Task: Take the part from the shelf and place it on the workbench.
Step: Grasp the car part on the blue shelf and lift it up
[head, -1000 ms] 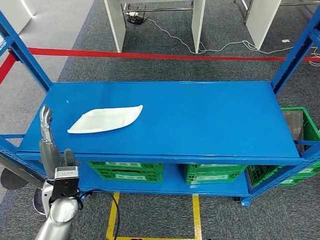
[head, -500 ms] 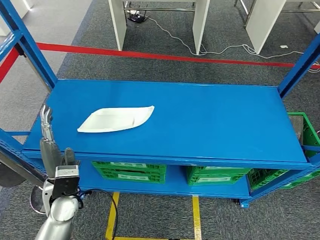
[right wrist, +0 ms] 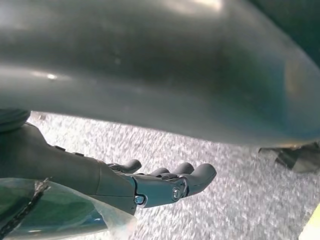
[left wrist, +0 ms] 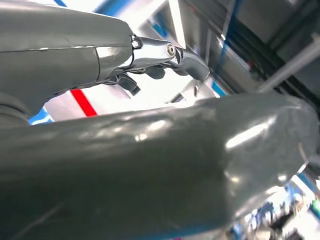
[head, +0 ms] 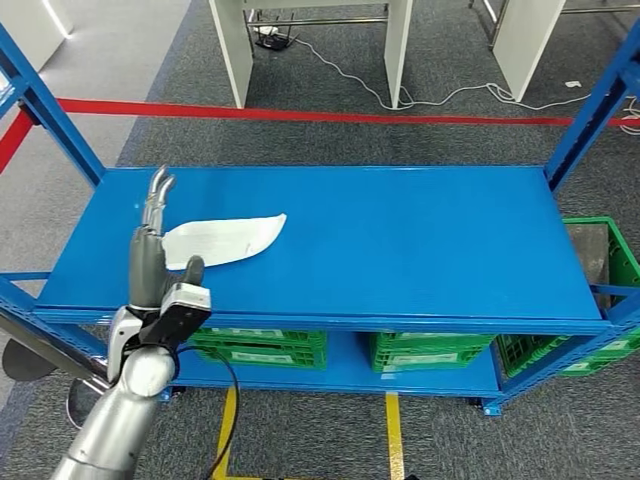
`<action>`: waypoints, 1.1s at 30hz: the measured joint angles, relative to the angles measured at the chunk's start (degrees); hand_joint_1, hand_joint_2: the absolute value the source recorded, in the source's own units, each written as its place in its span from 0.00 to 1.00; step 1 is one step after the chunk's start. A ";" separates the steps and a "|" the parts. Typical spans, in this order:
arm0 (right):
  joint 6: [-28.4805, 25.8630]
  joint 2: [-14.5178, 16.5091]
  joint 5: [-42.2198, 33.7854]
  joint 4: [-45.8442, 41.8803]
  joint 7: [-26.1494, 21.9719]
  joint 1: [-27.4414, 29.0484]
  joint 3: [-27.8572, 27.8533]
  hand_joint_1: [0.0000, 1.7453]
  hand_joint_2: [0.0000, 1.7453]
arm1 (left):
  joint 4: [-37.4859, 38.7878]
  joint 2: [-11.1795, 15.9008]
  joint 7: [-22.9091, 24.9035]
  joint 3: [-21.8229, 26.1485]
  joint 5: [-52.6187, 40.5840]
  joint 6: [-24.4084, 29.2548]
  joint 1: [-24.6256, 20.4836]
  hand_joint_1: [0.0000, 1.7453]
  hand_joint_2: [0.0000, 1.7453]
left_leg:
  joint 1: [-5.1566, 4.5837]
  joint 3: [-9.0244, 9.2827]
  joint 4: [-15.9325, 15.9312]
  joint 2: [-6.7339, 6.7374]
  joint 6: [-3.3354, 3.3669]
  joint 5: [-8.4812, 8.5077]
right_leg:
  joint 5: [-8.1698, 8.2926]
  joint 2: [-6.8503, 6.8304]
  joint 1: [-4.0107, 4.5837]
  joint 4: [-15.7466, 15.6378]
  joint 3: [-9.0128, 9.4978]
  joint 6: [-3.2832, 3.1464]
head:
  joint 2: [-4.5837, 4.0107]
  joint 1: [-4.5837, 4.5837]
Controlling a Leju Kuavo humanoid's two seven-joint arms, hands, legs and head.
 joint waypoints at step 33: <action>1.73 0.22 3.08 0.00 2.32 -2.47 0.60 0.00 0.00 | 41.00 -1.57 16.30 -10.24 -16.77 -9.34 -24.79 0.00 0.00 | -0.25 1.17 -6.17 0.09 0.85 5.36 | 0.64 0.52 0.10 0.21 -0.87 -0.27 | 0.00 0.13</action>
